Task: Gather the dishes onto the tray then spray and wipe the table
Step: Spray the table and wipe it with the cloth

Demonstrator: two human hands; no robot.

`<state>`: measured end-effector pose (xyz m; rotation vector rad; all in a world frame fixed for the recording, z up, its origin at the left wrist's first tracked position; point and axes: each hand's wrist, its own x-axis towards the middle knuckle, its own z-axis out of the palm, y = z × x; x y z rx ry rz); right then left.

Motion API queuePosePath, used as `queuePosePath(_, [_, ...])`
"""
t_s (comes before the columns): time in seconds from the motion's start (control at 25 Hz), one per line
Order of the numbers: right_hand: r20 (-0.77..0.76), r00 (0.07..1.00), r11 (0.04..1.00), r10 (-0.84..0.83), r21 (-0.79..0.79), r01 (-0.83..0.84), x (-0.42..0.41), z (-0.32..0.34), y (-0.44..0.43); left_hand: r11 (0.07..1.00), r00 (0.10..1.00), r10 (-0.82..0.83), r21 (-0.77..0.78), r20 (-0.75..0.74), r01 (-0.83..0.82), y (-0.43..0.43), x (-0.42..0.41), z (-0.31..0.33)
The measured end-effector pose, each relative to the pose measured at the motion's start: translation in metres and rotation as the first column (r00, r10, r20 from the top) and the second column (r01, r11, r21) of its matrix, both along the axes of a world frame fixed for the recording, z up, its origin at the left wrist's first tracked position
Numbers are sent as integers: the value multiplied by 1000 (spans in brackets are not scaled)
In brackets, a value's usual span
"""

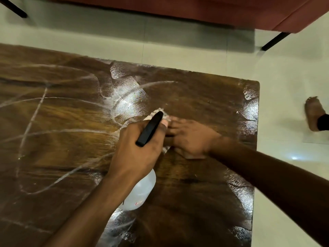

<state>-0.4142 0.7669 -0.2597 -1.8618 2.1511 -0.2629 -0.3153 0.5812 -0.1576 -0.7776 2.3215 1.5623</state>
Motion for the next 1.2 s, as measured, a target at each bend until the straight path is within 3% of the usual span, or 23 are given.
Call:
queuePosePath(0.04, [-15, 995, 994, -102, 43, 102, -18, -2, 3, 1000, 1000, -2, -3, 2, 2, -1, 0, 0])
queuePosePath(0.08, [-15, 952, 950, -305, 59, 306, -36, -2, 3, 1000, 1000, 2, 3, 4, -2, -3, 1, 0])
queuePosePath(0.12, [-3, 846, 846, -533, 42, 532, -53, 0, 0, 1000, 1000, 13, 17, 6, -14, -5, 3, -1])
queuePosePath(0.2, [109, 521, 527, -846, 35, 849, -67, 7, -15, 997, 998, 56, 50, 8, -57, -9, 8, -3])
queuePosePath(0.24, [158, 419, 430, -894, 43, 902, -60, 9, -27, 995, 997, 80, 59, 9, -81, -11, 11, -2])
queuePosePath(0.28, [167, 409, 422, -897, 48, 905, -46, 8, -37, 993, 995, 102, 54, 5, -102, -13, 14, -2])
queuePosePath(0.32, [154, 495, 507, -855, 54, 860, -26, 7, -45, 993, 993, 114, 38, -1, -114, -16, 17, -1])
queuePosePath(0.36, [138, 658, 669, -740, 58, 741, -1, 4, -48, 993, 993, 120, 19, -3, -120, -18, 19, 0])
queuePosePath(0.44, [144, 941, 952, -305, 44, 302, 42, 2, -42, 993, 993, 122, -7, -3, -122, -25, 26, 1])
queuePosePath(0.48, [123, 987, 994, -104, 32, 101, 47, 0, -36, 993, 993, 120, -11, -3, -120, -28, 29, 2])
queuePosePath(0.52, [92, 996, 999, -6, 36, 2, 37, -1, -31, 993, 993, 117, -8, 2, -117, -30, 32, 2])
queuePosePath(0.56, [55, 998, 998, -37, 54, 34, 22, 0, -31, 993, 993, 115, 0, 9, -115, -32, 36, 2])
queuePosePath(0.6, [34, 985, 982, -171, 91, 168, 4, 0, -34, 993, 993, 119, 13, 17, -119, -33, 41, 2])
queuePosePath(0.64, [19, 936, 929, -351, 130, 346, -13, 2, -40, 992, 992, 121, 30, 20, -122, -34, 46, 2])
queuePosePath(0.72, [28, 746, 743, -666, 112, 660, -43, 8, -53, 993, 994, 104, 57, 15, -105, -37, 56, 3])
queuePosePath(0.8, [116, 585, 595, -803, 78, 800, -36, 15, -73, 995, 996, 83, 44, 24, -84, -43, 73, 4])
queuePosePath(0.84, [139, 576, 589, -806, 84, 804, -15, 15, -82, 996, 996, 82, 34, 29, -83, -47, 83, 5])
queuePosePath(0.92, [134, 701, 713, -701, 105, 693, 57, 10, -90, 996, 996, 76, 37, 44, -78, -57, 104, 7])
queuePosePath(1.0, [149, 922, 934, -356, 81, 348, 139, 5, -78, 997, 996, 52, 44, 71, -56, -63, 122, 11])
queuePosePath(1.04, [142, 982, 989, -128, 86, 117, 164, 3, -66, 999, 996, 32, 34, 85, -35, -66, 130, 12])
queuePosePath(1.12, [107, 982, 974, 153, 152, -168, 163, -2, -40, 1000, 994, -2, 30, 110, -1, -72, 146, 14])
queuePosePath(1.16, [53, 995, 984, 89, 149, -96, 149, -2, -33, 999, 993, -21, 34, 119, 17, -74, 153, 16])
queuePosePath(1.2, [16, 995, 984, -102, 147, 98, 135, -1, -30, 999, 992, -40, 34, 124, 36, -76, 159, 19])
